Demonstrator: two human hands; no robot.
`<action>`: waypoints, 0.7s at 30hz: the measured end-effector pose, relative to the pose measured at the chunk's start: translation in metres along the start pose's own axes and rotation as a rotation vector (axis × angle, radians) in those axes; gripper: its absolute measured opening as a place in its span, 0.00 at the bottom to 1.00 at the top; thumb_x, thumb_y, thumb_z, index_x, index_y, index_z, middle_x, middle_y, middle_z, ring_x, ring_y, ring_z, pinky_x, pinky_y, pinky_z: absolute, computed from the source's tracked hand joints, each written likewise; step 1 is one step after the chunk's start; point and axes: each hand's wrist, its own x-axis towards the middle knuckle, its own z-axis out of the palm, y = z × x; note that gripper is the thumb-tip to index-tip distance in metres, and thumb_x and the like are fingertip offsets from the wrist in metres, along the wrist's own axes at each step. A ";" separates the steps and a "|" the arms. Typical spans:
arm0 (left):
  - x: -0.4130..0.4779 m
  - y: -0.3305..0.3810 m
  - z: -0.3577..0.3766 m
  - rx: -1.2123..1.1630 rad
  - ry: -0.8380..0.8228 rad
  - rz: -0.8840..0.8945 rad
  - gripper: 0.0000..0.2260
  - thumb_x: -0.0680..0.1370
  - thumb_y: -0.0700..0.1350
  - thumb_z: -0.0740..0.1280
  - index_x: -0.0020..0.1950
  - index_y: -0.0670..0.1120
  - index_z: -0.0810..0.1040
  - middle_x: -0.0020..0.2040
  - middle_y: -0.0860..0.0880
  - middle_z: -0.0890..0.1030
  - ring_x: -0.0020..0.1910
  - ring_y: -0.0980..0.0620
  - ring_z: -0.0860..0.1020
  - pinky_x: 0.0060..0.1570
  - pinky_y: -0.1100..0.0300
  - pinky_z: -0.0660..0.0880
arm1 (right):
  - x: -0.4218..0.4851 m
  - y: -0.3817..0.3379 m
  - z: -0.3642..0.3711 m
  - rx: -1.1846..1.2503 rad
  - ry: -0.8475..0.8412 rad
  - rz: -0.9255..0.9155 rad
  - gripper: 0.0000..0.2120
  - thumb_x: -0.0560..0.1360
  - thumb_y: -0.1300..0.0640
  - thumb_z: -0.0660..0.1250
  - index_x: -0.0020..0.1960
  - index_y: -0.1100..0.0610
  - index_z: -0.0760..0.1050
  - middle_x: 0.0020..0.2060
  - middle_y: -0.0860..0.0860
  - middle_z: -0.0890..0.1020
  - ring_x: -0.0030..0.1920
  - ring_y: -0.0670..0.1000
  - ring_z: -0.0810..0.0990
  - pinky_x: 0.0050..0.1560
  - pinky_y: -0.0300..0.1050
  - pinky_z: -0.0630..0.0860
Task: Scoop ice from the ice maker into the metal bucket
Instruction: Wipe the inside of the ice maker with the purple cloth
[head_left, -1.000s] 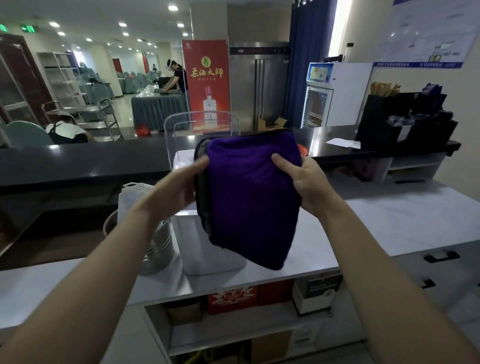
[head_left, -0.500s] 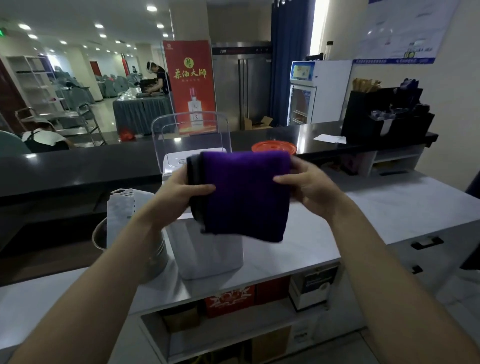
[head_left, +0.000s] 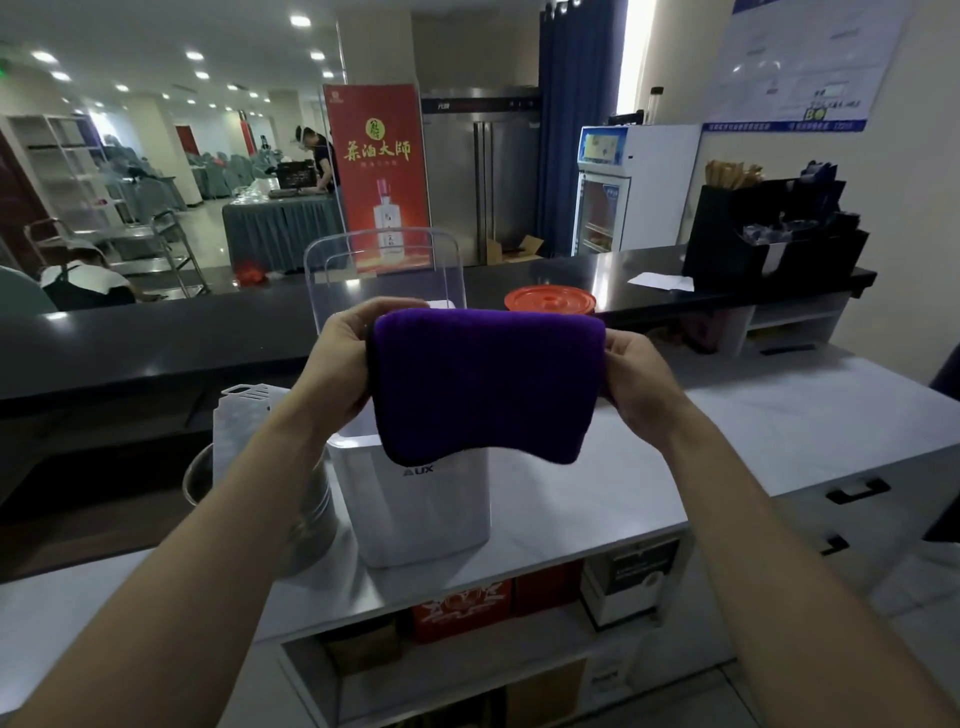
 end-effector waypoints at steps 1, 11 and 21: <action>0.001 -0.001 0.002 0.025 0.012 -0.025 0.16 0.87 0.33 0.57 0.56 0.45 0.83 0.38 0.52 0.86 0.35 0.57 0.82 0.36 0.63 0.82 | 0.001 0.000 0.000 0.030 0.001 0.009 0.10 0.86 0.57 0.64 0.56 0.60 0.83 0.38 0.52 0.86 0.37 0.49 0.84 0.40 0.44 0.80; -0.003 -0.042 0.010 0.024 0.064 -0.307 0.13 0.84 0.43 0.64 0.48 0.48 0.88 0.42 0.44 0.84 0.38 0.47 0.77 0.38 0.55 0.73 | -0.006 0.028 0.015 0.289 0.040 0.265 0.16 0.89 0.57 0.55 0.69 0.57 0.78 0.56 0.61 0.82 0.53 0.63 0.79 0.53 0.53 0.79; 0.004 -0.074 0.068 -0.018 0.090 -0.389 0.10 0.87 0.47 0.65 0.60 0.45 0.84 0.38 0.51 0.84 0.31 0.56 0.79 0.29 0.62 0.73 | -0.035 0.059 -0.020 0.567 0.137 0.553 0.32 0.80 0.28 0.57 0.44 0.55 0.81 0.34 0.51 0.79 0.39 0.54 0.81 0.49 0.49 0.74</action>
